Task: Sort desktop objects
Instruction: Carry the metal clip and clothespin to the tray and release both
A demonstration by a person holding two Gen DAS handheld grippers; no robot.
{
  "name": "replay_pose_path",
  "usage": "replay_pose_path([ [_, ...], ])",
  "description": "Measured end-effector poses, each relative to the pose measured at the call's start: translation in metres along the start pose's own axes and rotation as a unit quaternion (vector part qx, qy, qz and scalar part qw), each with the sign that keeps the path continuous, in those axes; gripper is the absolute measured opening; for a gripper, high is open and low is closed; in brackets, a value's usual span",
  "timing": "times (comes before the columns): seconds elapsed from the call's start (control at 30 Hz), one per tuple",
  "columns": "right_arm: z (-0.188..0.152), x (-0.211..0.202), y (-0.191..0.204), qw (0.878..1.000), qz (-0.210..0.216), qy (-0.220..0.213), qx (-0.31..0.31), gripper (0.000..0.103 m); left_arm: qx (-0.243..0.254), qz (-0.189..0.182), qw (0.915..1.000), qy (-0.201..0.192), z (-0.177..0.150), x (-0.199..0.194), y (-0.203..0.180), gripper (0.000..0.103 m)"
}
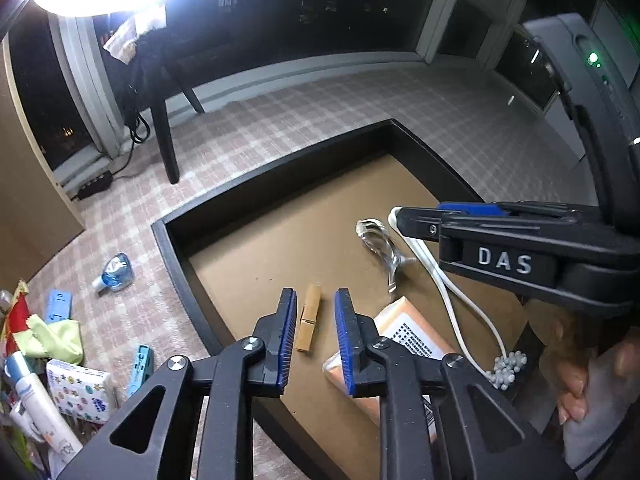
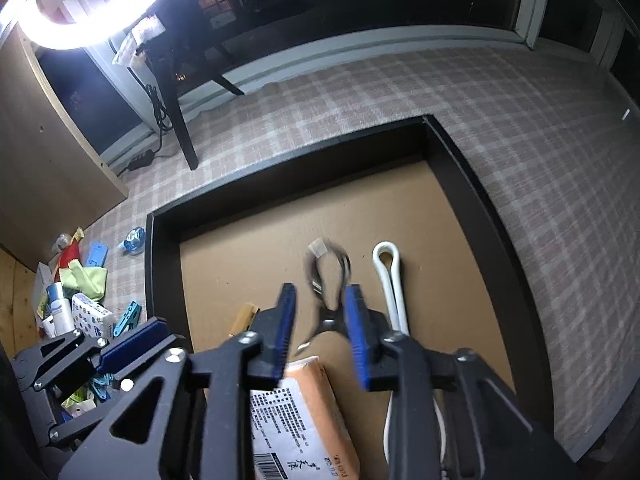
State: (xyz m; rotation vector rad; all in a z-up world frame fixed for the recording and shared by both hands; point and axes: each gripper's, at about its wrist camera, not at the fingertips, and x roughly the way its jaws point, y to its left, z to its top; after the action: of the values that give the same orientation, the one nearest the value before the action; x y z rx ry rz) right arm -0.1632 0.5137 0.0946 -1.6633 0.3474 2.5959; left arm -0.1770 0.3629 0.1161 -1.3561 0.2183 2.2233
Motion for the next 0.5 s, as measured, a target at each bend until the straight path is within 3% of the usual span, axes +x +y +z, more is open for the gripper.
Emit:
replay_pose_path([
  [0.07,-0.002,-0.006,0.002,1.000,0.007,-0.008,-0.001,0.045,-0.006,-0.002,1.0000,-0.003,-0.002,-0.005,0.003,0.019],
  [0.5,-0.011,-0.011,0.049,0.997,0.045,-0.009,-0.054,0.049,-0.029,0.048,0.9984,-0.008,-0.022,-0.027,0.044,0.025],
])
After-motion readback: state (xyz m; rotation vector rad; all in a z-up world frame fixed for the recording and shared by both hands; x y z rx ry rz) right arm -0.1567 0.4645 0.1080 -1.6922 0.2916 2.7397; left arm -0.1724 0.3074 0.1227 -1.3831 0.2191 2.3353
